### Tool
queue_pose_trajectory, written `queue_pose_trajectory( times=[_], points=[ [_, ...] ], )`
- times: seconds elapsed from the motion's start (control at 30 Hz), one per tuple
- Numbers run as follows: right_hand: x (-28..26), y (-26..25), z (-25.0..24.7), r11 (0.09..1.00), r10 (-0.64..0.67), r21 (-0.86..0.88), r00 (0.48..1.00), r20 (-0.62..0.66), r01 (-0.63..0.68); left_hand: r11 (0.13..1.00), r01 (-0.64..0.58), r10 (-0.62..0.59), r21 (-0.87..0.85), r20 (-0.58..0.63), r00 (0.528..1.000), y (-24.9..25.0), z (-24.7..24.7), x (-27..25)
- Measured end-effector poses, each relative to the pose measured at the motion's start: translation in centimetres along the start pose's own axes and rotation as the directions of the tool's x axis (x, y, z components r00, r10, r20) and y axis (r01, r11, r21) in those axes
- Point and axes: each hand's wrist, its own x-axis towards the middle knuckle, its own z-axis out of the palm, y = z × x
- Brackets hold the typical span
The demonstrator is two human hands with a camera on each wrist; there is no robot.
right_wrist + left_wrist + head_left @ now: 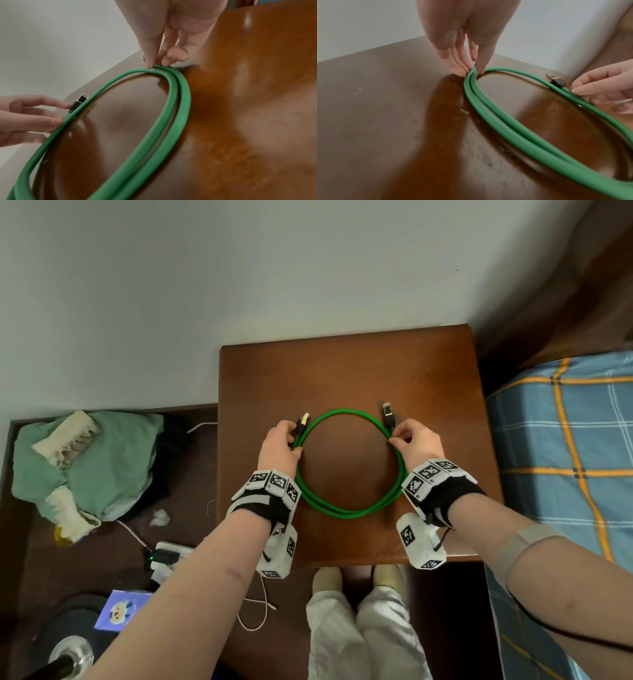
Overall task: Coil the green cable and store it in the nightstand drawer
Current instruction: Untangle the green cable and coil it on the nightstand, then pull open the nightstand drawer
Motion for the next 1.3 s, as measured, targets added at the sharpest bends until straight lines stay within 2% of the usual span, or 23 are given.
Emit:
queue_pose_trajectory(
  times=[0.47, 0.7, 0.87, 0.97, 1.1, 1.3],
  points=[
    [-0.4, 1.0, -0.1, 0.995, -0.081, -0.055, 0.997, -0.004, 0.081, 0.999, -0.002, 0.0, -0.036, -0.043, 0.999, -0.2, 0.6, -0.8],
    [-2.8, 1.7, -1.2, 0.991, -0.111, 0.065, 0.992, -0.053, 0.114, 0.992, -0.022, 0.038, 0.123, -0.136, 0.99, 0.6, 0.5, -2.8],
    [-5.9, 3.1, -1.6, 0.986, -0.156, 0.055, 0.987, -0.046, 0.159, 0.987, -0.099, 0.115, 0.125, -0.131, 0.985, 1.3, 0.7, -5.4],
    [-7.9, 4.1, -1.6, 0.984, -0.174, 0.038, 0.985, -0.009, 0.174, 0.99, -0.122, 0.128, 0.07, -0.098, 0.987, 1.3, 1.0, -7.5],
    [-10.5, 6.1, -1.0, 0.973, -0.229, -0.023, 0.972, 0.05, 0.23, 0.984, -0.15, 0.143, -0.094, -0.075, 0.987, 0.1, 3.4, -11.2],
    [-15.0, 11.2, -0.1, 0.958, -0.265, -0.077, 0.955, 0.136, 0.276, 0.983, -0.151, 0.147, -0.1, -0.045, 0.988, -3.1, 8.0, -16.8]
  ],
)
